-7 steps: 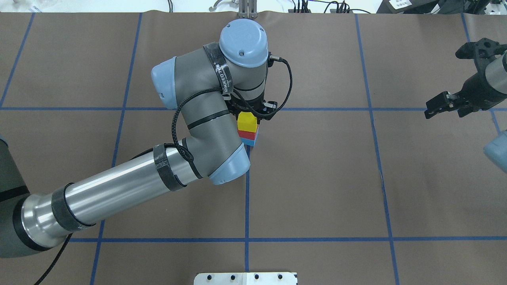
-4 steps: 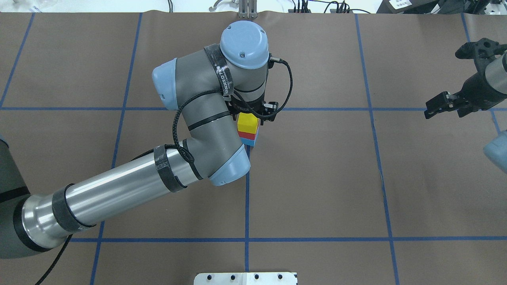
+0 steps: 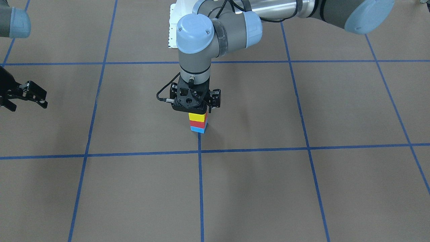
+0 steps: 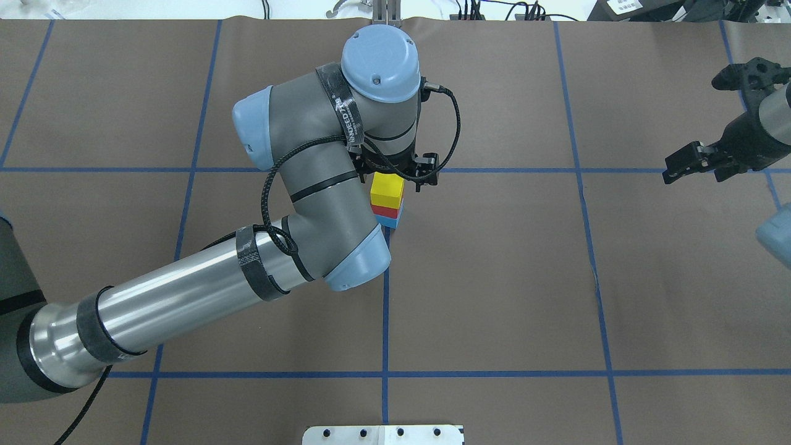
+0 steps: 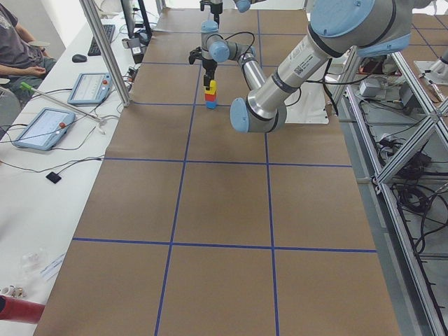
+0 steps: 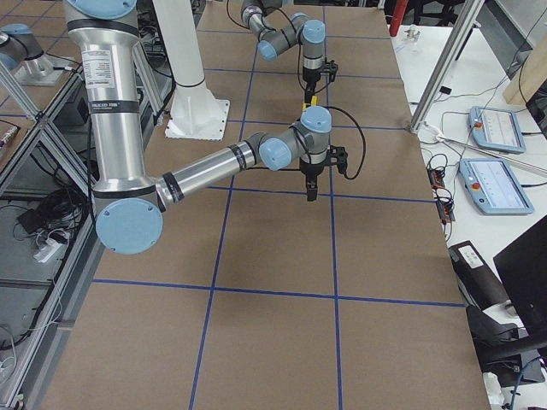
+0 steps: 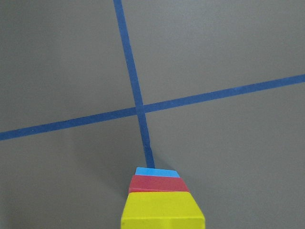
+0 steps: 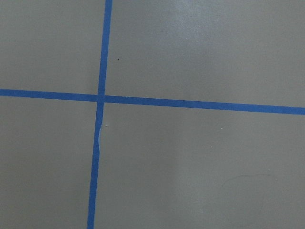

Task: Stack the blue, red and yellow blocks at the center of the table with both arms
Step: 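Open the left gripper and raise it off the yellow cube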

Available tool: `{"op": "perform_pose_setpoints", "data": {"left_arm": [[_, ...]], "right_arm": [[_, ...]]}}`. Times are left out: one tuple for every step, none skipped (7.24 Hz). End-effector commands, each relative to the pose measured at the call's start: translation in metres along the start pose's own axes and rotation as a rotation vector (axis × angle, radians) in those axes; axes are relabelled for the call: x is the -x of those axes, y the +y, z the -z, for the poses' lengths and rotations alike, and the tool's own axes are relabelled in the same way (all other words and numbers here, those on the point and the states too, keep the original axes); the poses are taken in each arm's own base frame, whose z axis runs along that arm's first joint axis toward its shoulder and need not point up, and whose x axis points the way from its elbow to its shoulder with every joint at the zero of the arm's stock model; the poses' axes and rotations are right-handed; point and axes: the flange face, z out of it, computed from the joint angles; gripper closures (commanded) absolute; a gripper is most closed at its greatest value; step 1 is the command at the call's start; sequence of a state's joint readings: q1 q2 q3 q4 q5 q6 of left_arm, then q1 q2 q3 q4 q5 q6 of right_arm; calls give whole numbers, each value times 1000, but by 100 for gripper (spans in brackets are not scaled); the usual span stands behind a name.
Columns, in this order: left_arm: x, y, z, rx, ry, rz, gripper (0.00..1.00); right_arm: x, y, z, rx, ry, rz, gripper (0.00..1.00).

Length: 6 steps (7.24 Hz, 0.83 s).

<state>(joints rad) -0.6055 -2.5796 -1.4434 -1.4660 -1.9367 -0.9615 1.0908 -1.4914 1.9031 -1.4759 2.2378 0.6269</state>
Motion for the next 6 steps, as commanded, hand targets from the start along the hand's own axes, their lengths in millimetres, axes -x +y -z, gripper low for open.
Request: {"op": "perform_pose_setpoints", "data": {"left_arm": [[69,22,43,-13,-16,30,0],[133,38,53,4,-19,-15,0],[205,66,54,9,-41,-90,0],[293,80,66,-3,-98,-127,0],[381,95,74,37,-122,-118,0],[467,104,87,51,-147,-96,0]], "right_arm": [[-19,-2,9,-11,1,-33,0],[-32,-4,18,-24,0,-56,0],[-49,-6,30,-40,-5,-81,0],[-62,-6,38,-52,-4,-93,0],[-77,-5,43,-60,3,-80,0],[-85,-6,48,-68,7,-71,0]]}}
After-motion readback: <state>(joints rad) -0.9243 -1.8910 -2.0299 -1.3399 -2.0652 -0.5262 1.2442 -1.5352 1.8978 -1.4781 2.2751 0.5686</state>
